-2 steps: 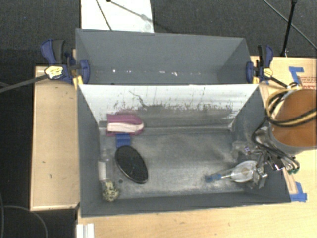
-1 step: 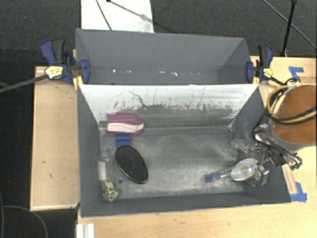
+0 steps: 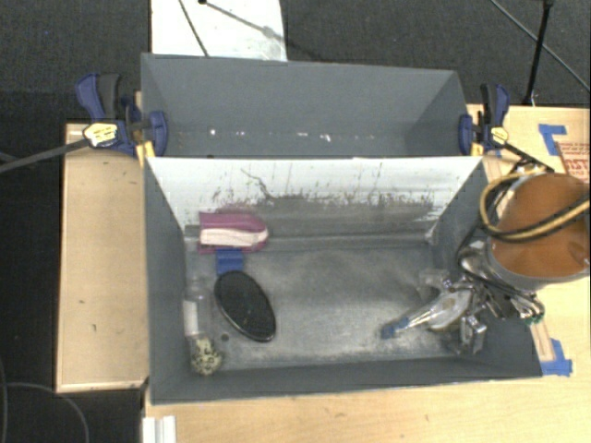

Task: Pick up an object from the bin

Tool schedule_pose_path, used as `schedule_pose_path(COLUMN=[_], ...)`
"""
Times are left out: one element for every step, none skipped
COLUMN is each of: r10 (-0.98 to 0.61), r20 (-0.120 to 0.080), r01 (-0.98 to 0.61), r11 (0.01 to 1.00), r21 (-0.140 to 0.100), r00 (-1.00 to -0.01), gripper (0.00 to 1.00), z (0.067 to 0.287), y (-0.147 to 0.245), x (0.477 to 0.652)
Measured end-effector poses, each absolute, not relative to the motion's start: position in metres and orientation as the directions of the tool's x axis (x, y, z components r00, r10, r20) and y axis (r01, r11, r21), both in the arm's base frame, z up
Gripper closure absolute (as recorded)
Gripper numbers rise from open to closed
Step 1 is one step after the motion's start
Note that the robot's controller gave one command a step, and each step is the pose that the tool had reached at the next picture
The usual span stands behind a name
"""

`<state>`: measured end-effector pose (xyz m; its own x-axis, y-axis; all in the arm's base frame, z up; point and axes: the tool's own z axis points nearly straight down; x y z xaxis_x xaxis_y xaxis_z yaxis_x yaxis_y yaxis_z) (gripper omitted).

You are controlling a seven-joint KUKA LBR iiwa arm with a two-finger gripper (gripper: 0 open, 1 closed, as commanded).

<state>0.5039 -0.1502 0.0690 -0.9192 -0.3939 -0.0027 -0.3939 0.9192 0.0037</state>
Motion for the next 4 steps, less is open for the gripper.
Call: schedule_pose_path(r10=[-0.393,-0.393,-0.396,-0.394], r20=[-0.006,-0.007,-0.005,-0.007], r01=[-0.393,-0.393,-0.396,-0.393], r11=[0.92,0.92,0.918,0.919], r21=[0.003,0.005,0.0,-0.004], r00=[-0.92,-0.92,-0.918,-0.919], gripper=[0.0,1.0,1.0,1.0], z=[0.07,0.07,0.074,0.13], y=[-0.15,-0.149,-0.147,-0.148], x=[0.505,0.505,0.506,0.508])
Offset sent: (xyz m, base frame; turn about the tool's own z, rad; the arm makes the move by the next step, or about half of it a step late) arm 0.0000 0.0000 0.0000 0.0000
